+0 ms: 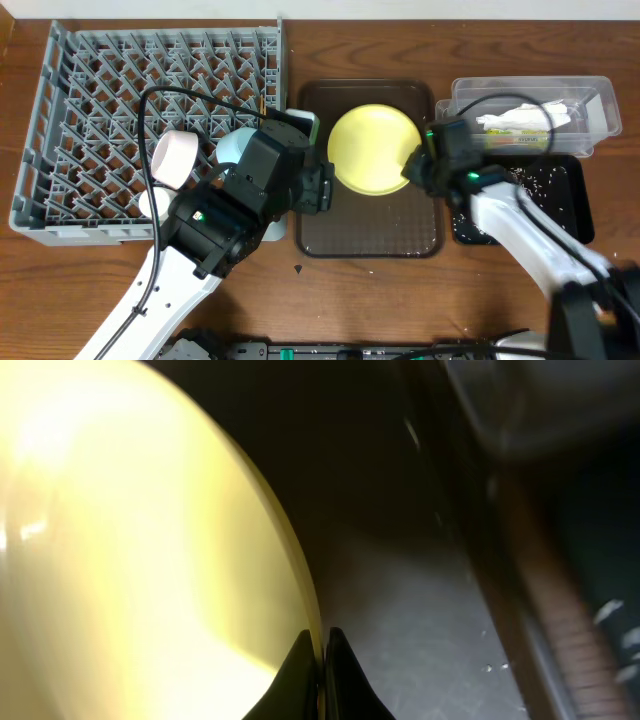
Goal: Sort waste into correct bins and load items into the dishwasher
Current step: 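Tilt the yellow plate up with the right gripper into the left gripper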
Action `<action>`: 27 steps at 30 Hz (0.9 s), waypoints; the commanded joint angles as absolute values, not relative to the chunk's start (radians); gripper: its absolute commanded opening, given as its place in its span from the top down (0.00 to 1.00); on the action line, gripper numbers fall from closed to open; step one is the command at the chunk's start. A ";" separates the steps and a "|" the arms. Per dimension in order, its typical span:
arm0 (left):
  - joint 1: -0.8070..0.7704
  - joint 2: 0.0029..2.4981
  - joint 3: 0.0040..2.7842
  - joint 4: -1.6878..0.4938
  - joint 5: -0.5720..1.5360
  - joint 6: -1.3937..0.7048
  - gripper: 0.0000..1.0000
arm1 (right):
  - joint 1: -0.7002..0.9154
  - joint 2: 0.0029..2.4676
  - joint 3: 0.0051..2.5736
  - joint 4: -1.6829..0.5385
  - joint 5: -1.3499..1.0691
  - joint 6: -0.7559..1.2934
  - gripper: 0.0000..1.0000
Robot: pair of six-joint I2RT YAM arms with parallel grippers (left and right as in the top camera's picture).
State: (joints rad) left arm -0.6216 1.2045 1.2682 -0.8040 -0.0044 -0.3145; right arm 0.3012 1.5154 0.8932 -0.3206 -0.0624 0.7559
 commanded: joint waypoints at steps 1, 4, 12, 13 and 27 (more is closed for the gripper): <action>-0.603 1.205 1.275 -0.802 -0.034 -0.309 0.19 | 0.237 1.358 0.902 -0.339 -0.275 0.486 0.99; -0.592 1.205 1.275 -0.780 -0.009 -0.323 0.15 | 0.196 1.283 0.902 -0.353 -0.473 0.370 0.99; -0.587 1.205 1.275 -0.751 0.076 -0.323 0.14 | 0.165 1.210 0.902 -0.377 -0.868 0.215 0.99; -0.587 1.205 1.275 -0.747 0.097 -0.323 0.14 | 0.165 1.210 0.902 -0.374 -0.889 0.206 0.99; -0.587 1.179 1.277 -0.751 0.014 -0.289 0.92 | 0.160 1.210 0.902 -0.348 -0.923 0.206 0.51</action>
State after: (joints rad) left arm -0.5945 1.1976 1.2690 -0.7452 0.1448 -0.3157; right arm 0.1677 1.2255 0.8936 -0.3420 -0.9283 0.1822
